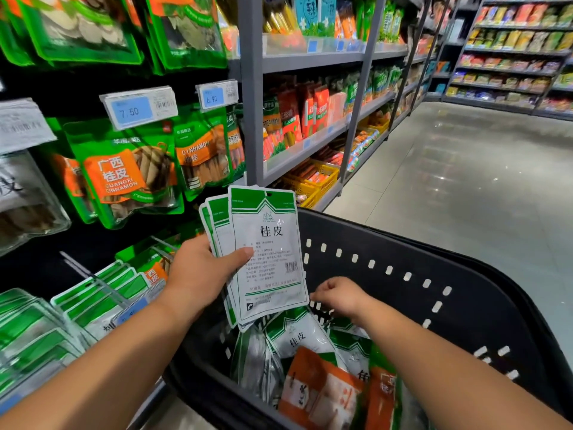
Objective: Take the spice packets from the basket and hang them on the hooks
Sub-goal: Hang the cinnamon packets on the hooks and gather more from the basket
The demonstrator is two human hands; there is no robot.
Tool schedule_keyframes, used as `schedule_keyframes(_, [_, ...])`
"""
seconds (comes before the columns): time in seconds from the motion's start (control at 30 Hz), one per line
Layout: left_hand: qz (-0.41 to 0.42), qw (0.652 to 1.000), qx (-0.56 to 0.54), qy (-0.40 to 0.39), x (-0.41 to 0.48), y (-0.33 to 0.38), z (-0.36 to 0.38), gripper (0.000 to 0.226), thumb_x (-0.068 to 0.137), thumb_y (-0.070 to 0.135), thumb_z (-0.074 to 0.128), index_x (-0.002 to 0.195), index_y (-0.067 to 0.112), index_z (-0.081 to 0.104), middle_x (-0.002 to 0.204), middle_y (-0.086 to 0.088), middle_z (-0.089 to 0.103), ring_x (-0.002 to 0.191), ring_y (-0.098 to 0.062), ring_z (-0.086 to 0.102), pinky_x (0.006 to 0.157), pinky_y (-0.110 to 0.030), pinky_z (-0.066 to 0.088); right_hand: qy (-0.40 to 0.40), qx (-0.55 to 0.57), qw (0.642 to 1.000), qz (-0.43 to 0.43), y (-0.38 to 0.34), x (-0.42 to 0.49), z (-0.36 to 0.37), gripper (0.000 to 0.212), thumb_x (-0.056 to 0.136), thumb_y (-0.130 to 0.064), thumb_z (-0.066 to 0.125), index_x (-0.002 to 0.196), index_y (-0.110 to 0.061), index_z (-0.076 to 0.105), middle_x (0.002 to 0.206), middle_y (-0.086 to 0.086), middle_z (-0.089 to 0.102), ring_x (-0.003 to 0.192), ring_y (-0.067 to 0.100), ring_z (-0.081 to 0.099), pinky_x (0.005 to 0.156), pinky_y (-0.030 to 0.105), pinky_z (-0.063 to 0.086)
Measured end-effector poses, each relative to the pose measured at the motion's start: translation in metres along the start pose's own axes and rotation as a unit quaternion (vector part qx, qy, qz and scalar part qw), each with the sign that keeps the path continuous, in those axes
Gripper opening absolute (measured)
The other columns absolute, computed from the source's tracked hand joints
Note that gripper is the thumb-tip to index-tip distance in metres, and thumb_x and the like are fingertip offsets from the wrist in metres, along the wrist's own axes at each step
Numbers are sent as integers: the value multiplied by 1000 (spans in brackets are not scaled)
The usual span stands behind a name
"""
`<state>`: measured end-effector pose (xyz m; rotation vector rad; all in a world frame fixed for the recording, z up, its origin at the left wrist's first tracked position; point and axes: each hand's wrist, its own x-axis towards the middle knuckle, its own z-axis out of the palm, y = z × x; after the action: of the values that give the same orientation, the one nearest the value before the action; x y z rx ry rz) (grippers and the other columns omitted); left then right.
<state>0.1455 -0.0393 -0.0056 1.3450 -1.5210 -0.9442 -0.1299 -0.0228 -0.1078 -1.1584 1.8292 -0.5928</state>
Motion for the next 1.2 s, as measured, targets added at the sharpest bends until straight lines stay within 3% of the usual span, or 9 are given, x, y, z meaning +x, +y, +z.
schedule_keyframes(0.07, [-4, 1000, 6, -1, 0, 0, 0, 16, 80, 27, 87, 94, 31, 79, 95, 13, 78, 87, -12, 75, 84, -36, 60, -17, -73, 997, 14, 10, 13, 15, 23, 85, -25, 80, 69, -18, 65, 70, 0, 61, 68, 18, 55, 70, 31, 47])
schedule_keyframes(0.23, [-4, 1000, 15, -11, -1, -2, -1, 16, 80, 31, 87, 94, 33, 80, 94, 18, 78, 88, -8, 74, 84, -33, 59, -27, -185, 981, 48, 32, 26, 40, 25, 84, -33, 82, 90, -19, 62, 92, 2, 64, 86, 19, 57, 76, 25, 43])
schedule_keyframes(0.47, [2, 1000, -8, -18, -1, 0, 1, 18, 82, 24, 86, 97, 31, 80, 96, 17, 78, 89, -5, 74, 81, -27, 57, -21, -280, 959, 26, 34, 25, 33, 34, 84, -4, 66, 64, -22, 46, 78, -1, 54, 78, 18, 50, 67, 23, 40])
schedule_keyframes(0.63, [1, 1000, 3, -14, -2, 4, 2, 16, 82, 24, 86, 95, 31, 78, 92, 19, 76, 86, -2, 72, 74, -22, 55, 45, -142, 989, 4, 30, 10, 7, 33, 83, -1, 68, 64, -19, 49, 66, -1, 54, 64, 15, 49, 58, 27, 40])
schedule_keyframes(0.73, [-5, 1000, 11, -6, 0, 2, 2, 17, 82, 26, 86, 96, 30, 78, 97, 12, 78, 88, -8, 73, 82, -31, 58, 75, -38, 996, 4, 22, -3, -20, 24, 86, -2, 66, 69, -17, 58, 72, 5, 67, 70, 22, 62, 64, 36, 51])
schedule_keyframes(0.8, [-6, 1000, 14, -2, 0, 4, 2, 20, 81, 26, 86, 100, 27, 79, 100, 9, 78, 89, -11, 73, 86, -36, 60, 86, 22, 996, 5, 12, -14, -39, 18, 88, -2, 63, 75, -15, 60, 78, 13, 68, 73, 27, 62, 64, 39, 47])
schedule_keyframes(0.93, [23, 998, 56, 12, -2, 10, 3, 22, 84, 23, 84, 105, 19, 79, 90, 14, 71, 75, 9, 59, 63, -11, 46, 114, 133, 985, 1, -9, -41, -68, 16, 94, -3, 56, 81, -11, 61, 97, 22, 74, 84, 30, 68, 74, 46, 53])
schedule_keyframes(1.13, [26, 998, 43, 29, -9, 16, 2, 16, 85, 20, 83, 100, 20, 78, 80, 19, 66, 69, 9, 57, 49, -4, 39, 148, 259, 954, -35, -39, -83, -93, 19, 101, -3, 50, 93, -11, 66, 95, 15, 77, 85, 32, 72, 81, 51, 60])
schedule_keyframes(1.2, [26, 998, 46, 33, -13, 18, 2, 16, 85, 21, 83, 100, 20, 78, 83, 14, 69, 71, 8, 58, 52, -9, 41, 172, 282, 942, -54, -47, -96, -97, 19, 100, -1, 50, 91, -8, 65, 87, 13, 77, 83, 34, 71, 85, 55, 58])
